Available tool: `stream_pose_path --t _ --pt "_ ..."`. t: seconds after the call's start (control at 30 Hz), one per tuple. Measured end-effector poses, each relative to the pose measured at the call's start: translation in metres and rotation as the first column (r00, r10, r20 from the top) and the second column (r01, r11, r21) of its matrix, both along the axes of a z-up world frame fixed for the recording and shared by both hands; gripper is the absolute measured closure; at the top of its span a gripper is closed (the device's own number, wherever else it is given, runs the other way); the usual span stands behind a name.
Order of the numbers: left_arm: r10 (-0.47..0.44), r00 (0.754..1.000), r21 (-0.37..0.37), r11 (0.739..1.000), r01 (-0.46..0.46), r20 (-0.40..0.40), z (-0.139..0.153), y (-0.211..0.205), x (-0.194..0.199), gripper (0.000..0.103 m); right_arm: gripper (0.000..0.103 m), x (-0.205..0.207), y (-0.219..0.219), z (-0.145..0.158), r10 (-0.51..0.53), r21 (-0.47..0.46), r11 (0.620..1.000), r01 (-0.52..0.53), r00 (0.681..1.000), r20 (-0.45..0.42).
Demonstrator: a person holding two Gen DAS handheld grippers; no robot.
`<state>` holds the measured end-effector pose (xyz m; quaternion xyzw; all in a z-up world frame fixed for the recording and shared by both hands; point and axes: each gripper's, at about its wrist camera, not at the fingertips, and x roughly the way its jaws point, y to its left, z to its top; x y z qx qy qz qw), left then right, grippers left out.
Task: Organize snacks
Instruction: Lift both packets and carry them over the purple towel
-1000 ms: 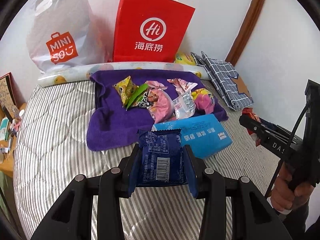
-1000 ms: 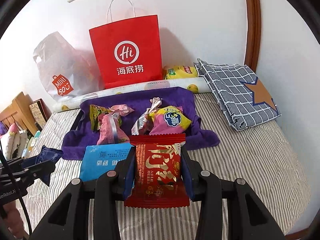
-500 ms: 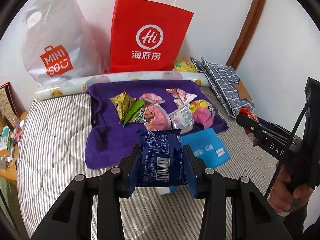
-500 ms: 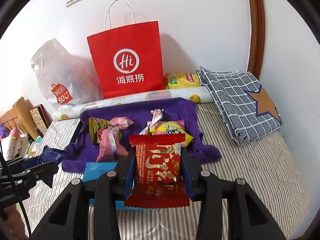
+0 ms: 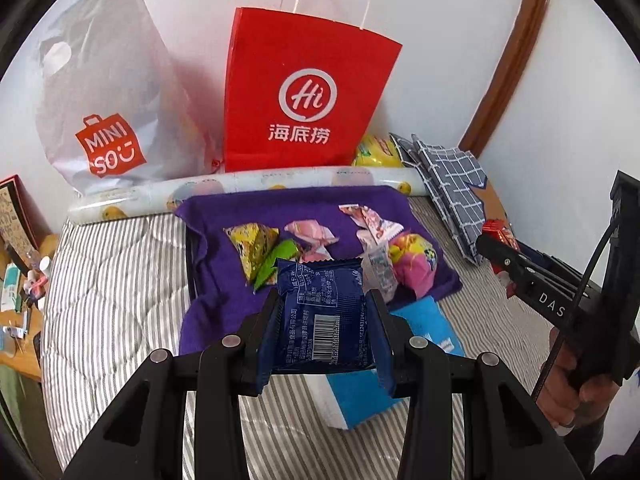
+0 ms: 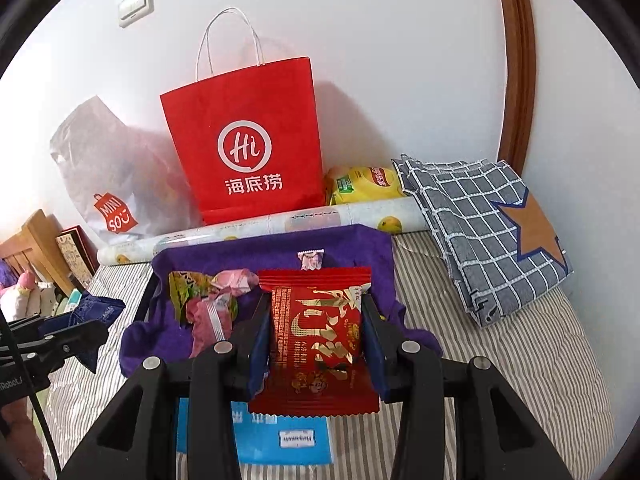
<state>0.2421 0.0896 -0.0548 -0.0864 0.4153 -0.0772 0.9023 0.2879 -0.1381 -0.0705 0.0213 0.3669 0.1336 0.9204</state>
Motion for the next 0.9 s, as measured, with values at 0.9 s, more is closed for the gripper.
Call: stream_pose_path --t 0.9 --pt "-0.009 1.000 0.049 0.999 0.008 0.021 0.005 0.008 0.064 0.062 0.064 0.058 0.013 0.002 -0.007 0.012 1.000 0.007 1.000 0.025"
